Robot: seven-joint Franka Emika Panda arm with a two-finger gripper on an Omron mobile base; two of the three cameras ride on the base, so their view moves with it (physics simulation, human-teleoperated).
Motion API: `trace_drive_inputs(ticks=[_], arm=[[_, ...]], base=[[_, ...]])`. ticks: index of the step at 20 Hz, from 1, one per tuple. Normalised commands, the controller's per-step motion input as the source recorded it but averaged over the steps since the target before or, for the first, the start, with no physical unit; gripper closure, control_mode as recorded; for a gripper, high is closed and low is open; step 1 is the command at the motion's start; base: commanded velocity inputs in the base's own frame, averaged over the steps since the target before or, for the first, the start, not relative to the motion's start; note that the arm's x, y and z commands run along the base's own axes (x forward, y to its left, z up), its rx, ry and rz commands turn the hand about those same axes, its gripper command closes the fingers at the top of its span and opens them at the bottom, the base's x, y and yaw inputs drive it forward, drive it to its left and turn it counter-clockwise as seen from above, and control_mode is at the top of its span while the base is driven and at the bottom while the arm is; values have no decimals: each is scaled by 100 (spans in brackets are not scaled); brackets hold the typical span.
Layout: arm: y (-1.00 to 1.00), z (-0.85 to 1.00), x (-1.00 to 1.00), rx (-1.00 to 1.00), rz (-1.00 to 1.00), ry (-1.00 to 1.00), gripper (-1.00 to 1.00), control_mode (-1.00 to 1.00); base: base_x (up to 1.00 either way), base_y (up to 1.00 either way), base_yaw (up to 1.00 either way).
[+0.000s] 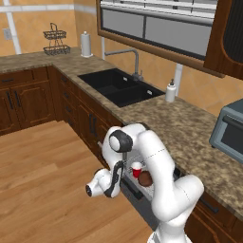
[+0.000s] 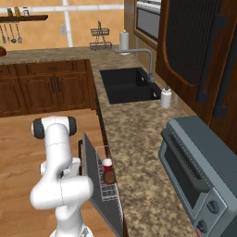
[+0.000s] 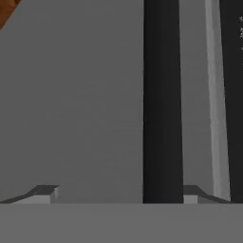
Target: Pick up the cup and bowl from the counter, place them in the dishwasher, and close the dishwasher door.
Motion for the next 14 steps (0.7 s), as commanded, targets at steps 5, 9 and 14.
trace_drive_inputs(ticks=[5,9,14], arm=[[-100,0,10,-1,11,0,-100,-100],[-100,0,3,-12,9,0,-100,-100],[-100,-21,-1,-84,0,-13,-100,-100]], base=[[0,0,0],[0,0,0],[0,0,0]])
